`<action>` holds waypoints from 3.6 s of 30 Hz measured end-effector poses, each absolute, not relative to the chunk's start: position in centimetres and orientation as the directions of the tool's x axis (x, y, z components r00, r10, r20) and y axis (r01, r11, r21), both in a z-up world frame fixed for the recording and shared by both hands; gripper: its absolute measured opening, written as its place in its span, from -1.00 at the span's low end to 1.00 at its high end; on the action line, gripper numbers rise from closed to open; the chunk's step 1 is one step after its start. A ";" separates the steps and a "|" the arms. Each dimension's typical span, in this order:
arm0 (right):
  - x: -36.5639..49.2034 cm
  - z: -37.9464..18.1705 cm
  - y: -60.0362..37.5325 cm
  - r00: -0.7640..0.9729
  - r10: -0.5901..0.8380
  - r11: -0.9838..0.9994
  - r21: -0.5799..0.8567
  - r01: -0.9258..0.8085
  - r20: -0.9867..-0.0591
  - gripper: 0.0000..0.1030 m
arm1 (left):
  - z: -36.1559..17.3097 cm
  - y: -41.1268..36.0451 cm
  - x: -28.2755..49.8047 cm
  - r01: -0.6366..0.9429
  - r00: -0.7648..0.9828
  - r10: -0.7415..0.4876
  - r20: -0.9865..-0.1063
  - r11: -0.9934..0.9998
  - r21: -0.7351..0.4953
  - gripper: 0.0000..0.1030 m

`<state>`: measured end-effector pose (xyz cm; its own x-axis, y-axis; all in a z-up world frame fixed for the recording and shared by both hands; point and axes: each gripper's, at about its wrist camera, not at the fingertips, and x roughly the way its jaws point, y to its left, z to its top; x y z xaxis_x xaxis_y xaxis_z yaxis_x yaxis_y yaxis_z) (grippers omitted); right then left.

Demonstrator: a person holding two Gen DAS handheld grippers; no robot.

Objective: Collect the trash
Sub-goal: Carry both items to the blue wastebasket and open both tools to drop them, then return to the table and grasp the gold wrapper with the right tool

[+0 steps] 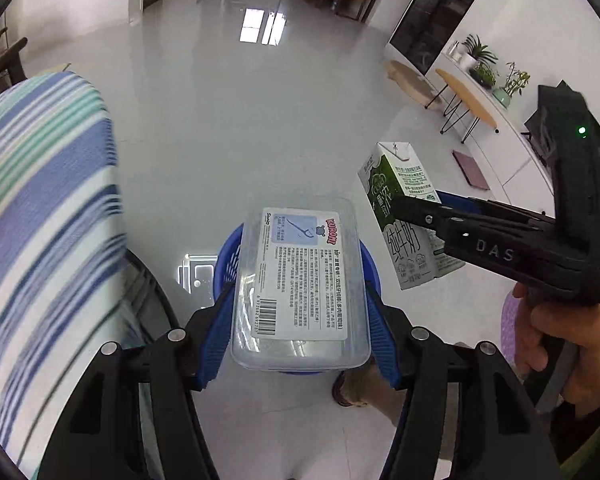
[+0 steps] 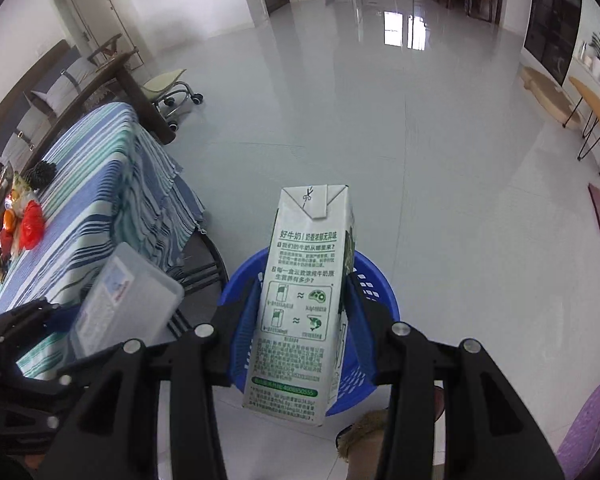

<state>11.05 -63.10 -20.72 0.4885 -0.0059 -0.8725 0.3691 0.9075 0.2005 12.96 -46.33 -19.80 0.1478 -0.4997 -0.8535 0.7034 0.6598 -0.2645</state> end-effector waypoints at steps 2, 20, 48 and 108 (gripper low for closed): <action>11.2 -21.6 -63.9 0.478 0.016 0.901 0.220 0.375 -0.878 -0.18 | -21.1 -47.8 13.1 0.710 0.142 -0.489 -0.861 0.656 -0.255 0.18; 8.5 -16.9 -65.2 0.692 -0.096 0.892 0.247 0.379 -0.715 0.91 | -17.4 -45.5 11.7 0.725 0.343 -0.602 -0.721 0.658 -0.204 0.90; 16.2 -17.1 -23.3 0.600 0.254 0.959 0.117 -0.259 -0.759 0.91 | -17.7 -1.4 17.5 0.066 0.576 -0.049 -0.816 0.998 -0.014 0.90; 20.5 -18.7 -17.8 0.567 0.197 0.965 0.055 -0.257 -0.799 -0.02 | -18.0 5.2 29.6 0.202 0.518 -0.173 -0.837 0.976 -0.077 0.90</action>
<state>20.51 -17.77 -18.69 0.5675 0.1970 -0.7995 -0.2574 0.9647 0.0550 29.61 5.21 -18.01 0.5182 -0.1735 -0.8375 0.2019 0.9764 -0.0773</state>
